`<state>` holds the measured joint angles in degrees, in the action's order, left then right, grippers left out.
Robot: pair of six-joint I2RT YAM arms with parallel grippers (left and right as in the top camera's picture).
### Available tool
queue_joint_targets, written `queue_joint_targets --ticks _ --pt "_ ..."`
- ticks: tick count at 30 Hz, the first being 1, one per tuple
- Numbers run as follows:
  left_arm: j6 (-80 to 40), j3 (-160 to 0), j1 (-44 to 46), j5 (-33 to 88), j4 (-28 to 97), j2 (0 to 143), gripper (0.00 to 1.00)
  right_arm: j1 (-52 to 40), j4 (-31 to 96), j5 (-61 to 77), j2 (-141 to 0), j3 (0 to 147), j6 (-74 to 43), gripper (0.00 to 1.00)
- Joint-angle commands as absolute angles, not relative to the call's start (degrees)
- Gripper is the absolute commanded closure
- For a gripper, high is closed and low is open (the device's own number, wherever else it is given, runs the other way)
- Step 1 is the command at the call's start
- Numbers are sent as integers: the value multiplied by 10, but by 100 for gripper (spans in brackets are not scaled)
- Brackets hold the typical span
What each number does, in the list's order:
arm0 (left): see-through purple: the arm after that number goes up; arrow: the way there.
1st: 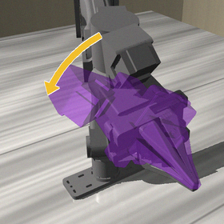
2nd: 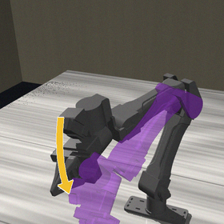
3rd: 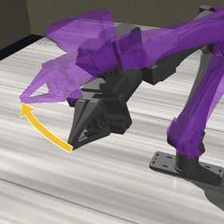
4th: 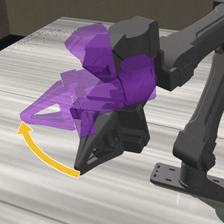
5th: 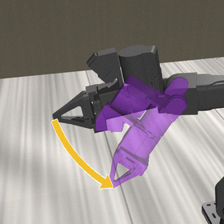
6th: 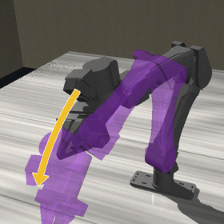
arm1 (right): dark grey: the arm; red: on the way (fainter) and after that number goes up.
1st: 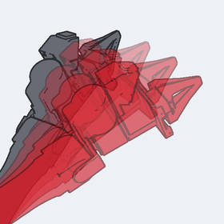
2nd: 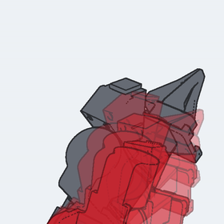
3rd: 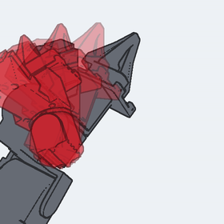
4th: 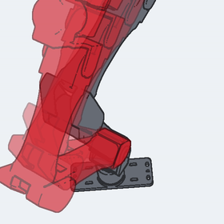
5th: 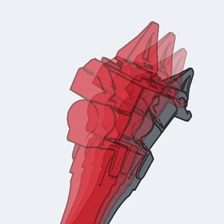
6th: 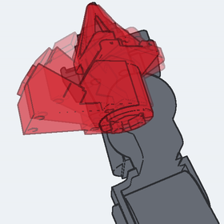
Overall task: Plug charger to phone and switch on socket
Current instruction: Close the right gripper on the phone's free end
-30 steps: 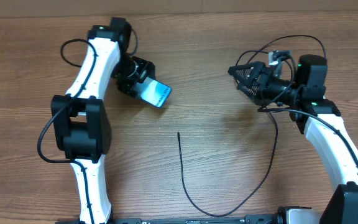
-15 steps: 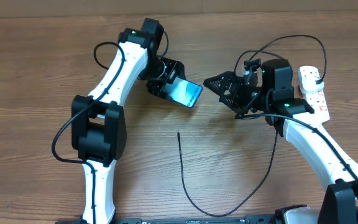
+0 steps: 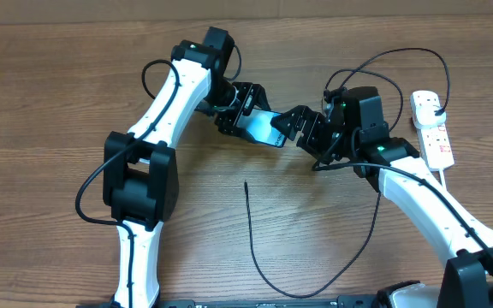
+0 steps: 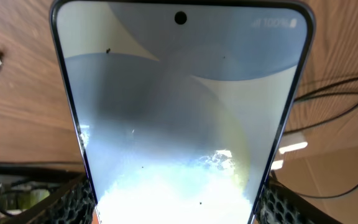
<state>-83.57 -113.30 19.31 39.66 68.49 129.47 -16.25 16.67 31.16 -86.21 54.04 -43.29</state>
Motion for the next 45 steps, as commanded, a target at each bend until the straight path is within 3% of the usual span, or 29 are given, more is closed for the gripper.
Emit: queue_joint_targets --ticks 1,10,17,25,45 --pt "-858 -1149 207 447 685 1294 96 -169 174 273 -863 555 -430 0" --pt "-875 -1149 228 451 685 1294 96 -169 184 270 -863 555 -430 24" --pt "-879 -1149 242 466 674 1294 96 -169 187 261 -863 555 -416 31" --pt "-892 -1149 254 466 657 1294 96 -169 190 256 -863 555 -415 49" --pt "-894 -1149 259 474 654 1294 96 -170 208 231 -863 555 -416 75"
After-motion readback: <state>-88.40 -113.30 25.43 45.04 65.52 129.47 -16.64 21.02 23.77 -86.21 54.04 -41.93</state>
